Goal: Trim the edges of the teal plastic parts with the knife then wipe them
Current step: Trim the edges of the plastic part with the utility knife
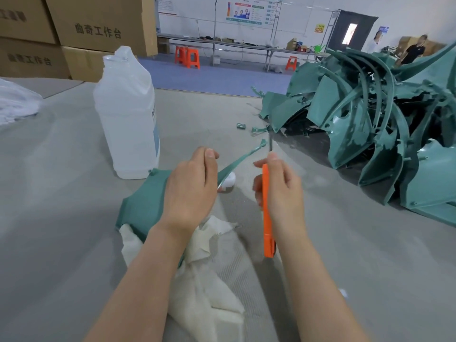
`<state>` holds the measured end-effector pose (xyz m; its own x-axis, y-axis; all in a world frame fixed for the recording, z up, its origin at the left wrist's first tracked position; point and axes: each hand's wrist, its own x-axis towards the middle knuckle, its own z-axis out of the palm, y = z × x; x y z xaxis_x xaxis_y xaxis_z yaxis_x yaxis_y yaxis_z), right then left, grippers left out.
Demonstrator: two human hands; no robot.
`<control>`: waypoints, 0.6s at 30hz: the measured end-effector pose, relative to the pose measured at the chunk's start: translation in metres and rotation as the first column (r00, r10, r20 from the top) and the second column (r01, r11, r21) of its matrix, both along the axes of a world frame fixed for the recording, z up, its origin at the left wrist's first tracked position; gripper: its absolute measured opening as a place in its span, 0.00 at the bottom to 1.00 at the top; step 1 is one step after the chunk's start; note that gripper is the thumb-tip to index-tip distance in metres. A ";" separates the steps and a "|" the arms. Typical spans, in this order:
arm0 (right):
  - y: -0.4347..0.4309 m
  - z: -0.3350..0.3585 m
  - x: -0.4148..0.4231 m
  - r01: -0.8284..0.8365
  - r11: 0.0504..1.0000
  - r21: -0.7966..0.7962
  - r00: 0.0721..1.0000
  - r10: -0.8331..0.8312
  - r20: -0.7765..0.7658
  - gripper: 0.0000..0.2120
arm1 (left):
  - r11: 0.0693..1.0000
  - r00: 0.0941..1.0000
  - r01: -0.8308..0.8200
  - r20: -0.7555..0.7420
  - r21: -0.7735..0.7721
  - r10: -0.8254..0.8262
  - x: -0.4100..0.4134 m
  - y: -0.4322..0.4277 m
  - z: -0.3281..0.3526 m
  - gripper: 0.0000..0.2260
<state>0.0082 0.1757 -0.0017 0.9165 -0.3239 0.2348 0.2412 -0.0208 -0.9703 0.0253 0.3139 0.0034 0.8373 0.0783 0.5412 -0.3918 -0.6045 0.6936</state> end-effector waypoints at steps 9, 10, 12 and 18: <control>-0.007 0.007 0.003 -0.083 0.931 0.357 0.976 0.149 -0.162 0.12 | 0.985 0.993 0.099 0.055 0.143 -0.108 -0.011 -0.012 -0.001 0.19; -0.010 0.008 0.004 -0.055 0.893 0.446 0.980 0.134 -0.149 0.13 | 0.993 0.993 0.035 0.112 0.110 -0.047 -0.008 -0.006 0.000 0.17; -0.020 0.011 0.007 -0.050 0.800 0.598 0.983 0.147 -0.115 0.12 | 0.990 0.982 -0.132 0.140 0.043 0.125 0.000 0.010 -0.001 0.19; -0.034 0.011 0.012 -0.038 0.608 0.793 0.986 0.150 -0.068 0.13 | 0.769 0.927 -0.247 -0.376 -0.590 0.010 0.007 0.038 -0.004 0.45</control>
